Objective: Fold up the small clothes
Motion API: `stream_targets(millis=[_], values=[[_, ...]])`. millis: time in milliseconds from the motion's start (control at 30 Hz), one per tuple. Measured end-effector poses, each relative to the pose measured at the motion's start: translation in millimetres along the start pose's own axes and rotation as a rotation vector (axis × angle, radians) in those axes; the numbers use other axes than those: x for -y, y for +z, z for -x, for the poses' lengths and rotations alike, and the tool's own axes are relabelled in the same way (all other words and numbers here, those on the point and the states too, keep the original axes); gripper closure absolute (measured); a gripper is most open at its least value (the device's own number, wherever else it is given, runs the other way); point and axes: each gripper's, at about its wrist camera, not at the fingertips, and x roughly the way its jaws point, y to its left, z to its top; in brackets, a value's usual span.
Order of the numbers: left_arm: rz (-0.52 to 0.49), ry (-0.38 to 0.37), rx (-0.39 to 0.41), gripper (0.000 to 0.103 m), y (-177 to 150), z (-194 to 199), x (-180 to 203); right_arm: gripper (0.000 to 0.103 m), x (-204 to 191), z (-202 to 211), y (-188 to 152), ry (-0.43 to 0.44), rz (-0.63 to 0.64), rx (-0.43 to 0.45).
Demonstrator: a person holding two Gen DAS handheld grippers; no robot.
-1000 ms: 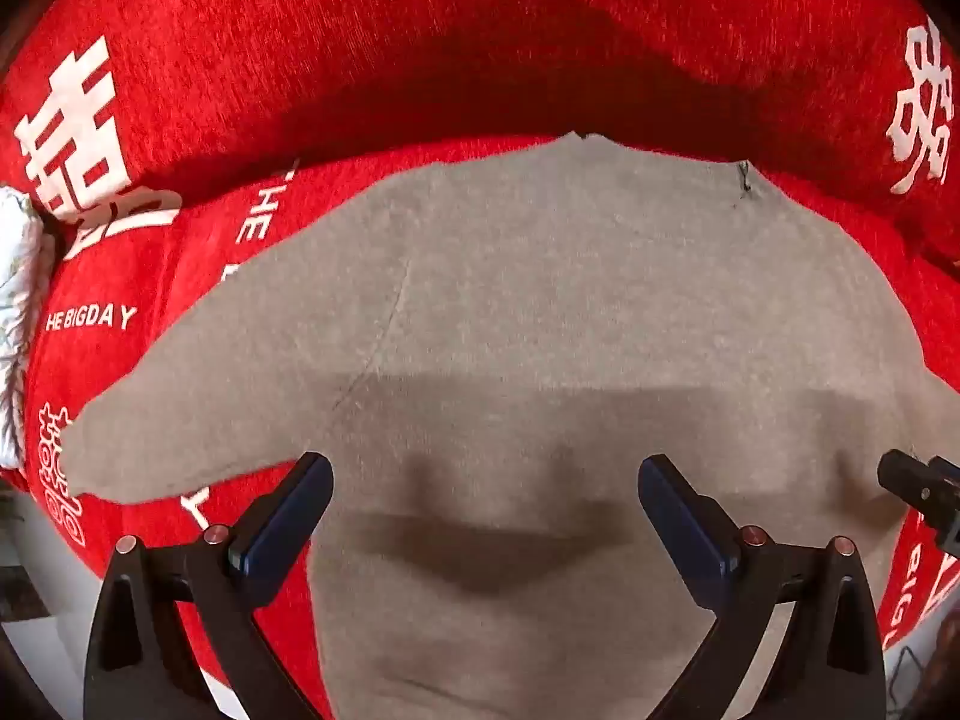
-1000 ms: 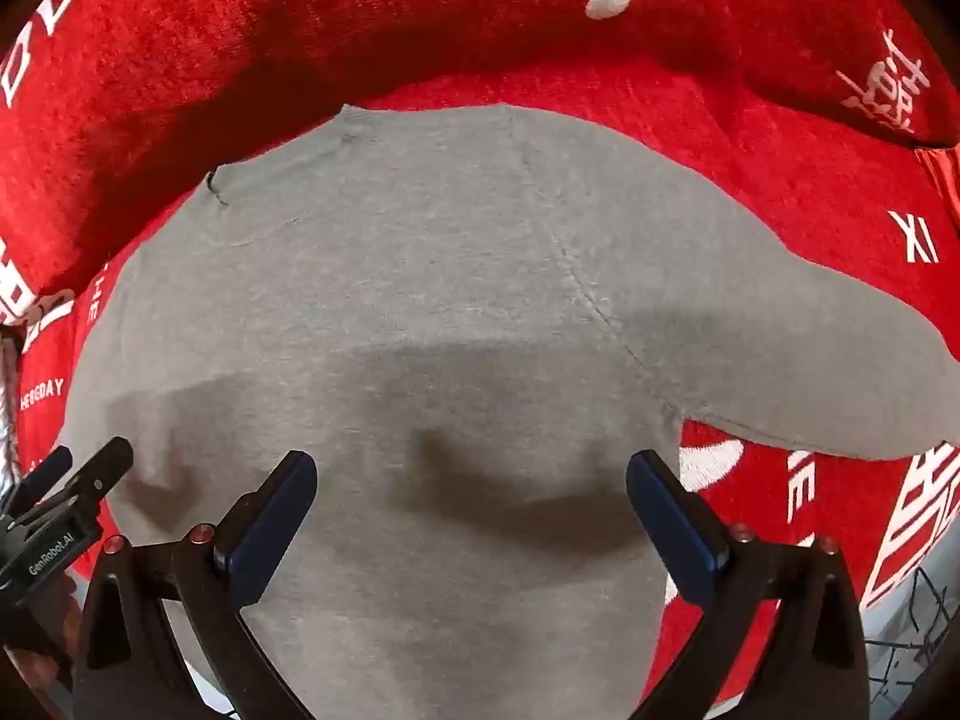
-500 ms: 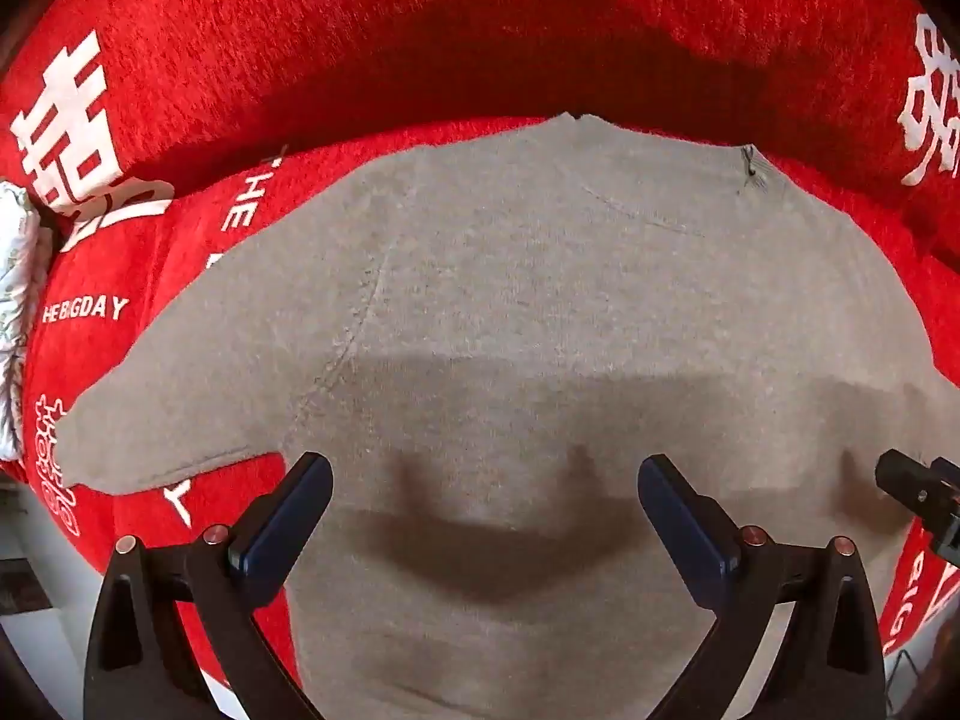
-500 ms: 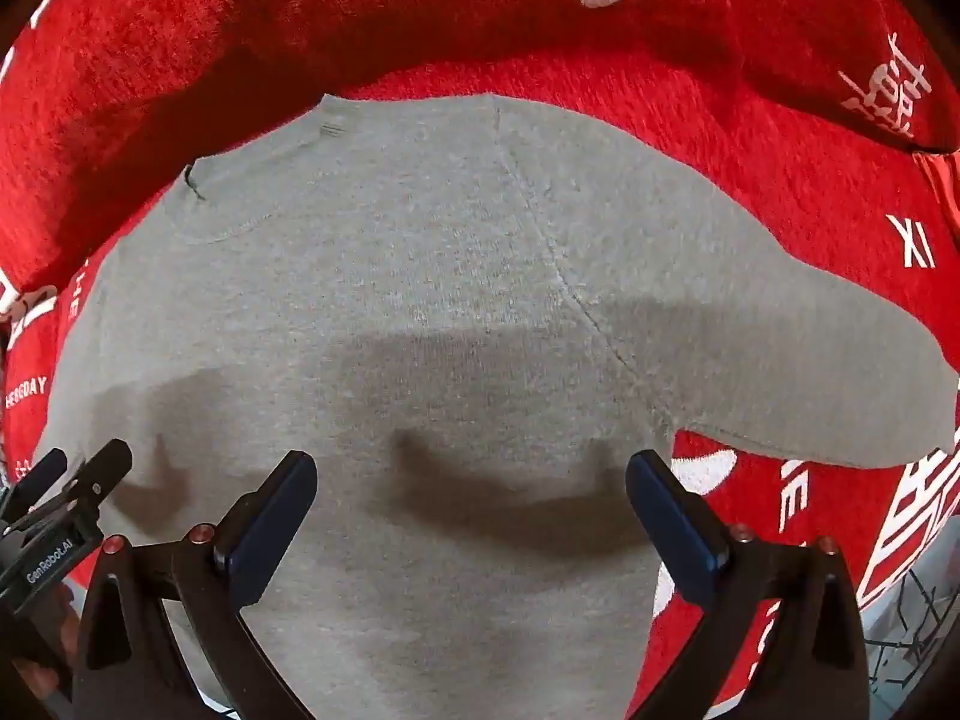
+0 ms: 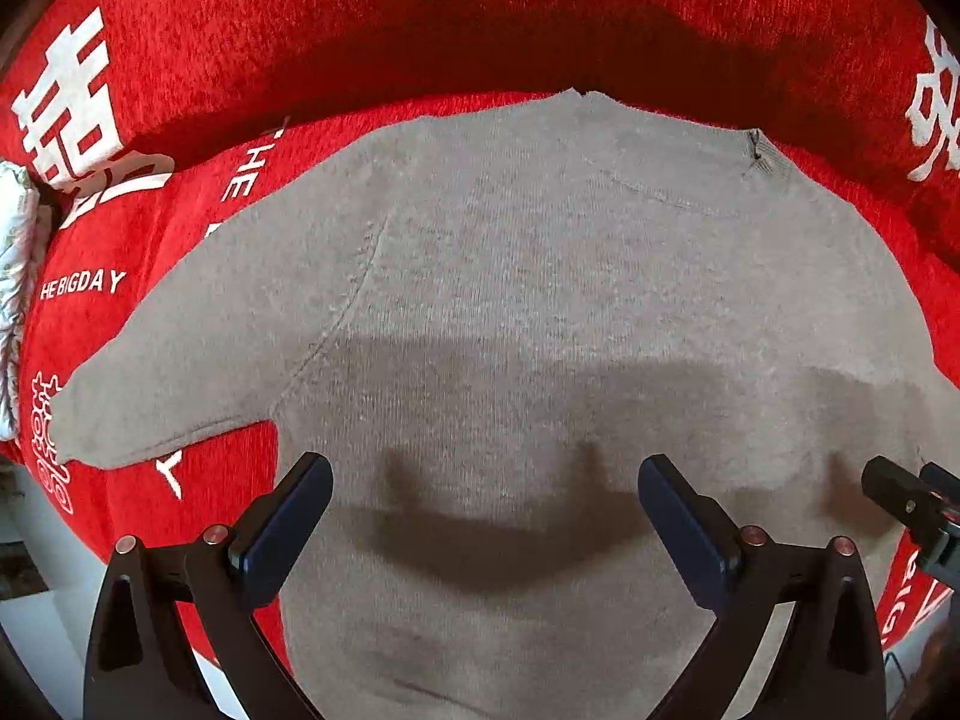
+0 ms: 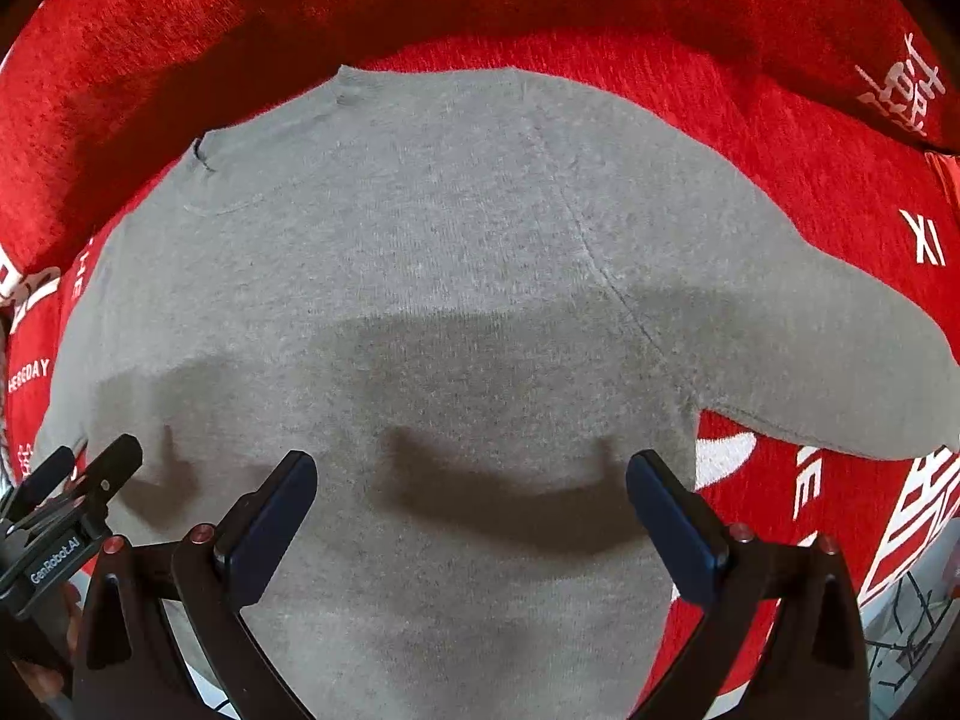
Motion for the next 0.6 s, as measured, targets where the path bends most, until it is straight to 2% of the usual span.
stream_targets(millis=[67,133,600], values=[[0.004,-0.002,-0.001,0.0,-0.1,-0.4,-0.4,0.0,-6.1,0.4,0.9,-0.003,0.001,-0.003],[0.001,-0.003,-0.002,0.0,-2.1,0.3,-2.1,0.0,20.7,-2.2,8.2,0.013,0.03,-0.005],[0.036,0.01,-0.008,0.0,-1.5,-5.8,-9.8,0.0,21.7,-3.1,15.8,0.019,0.079,0.004]])
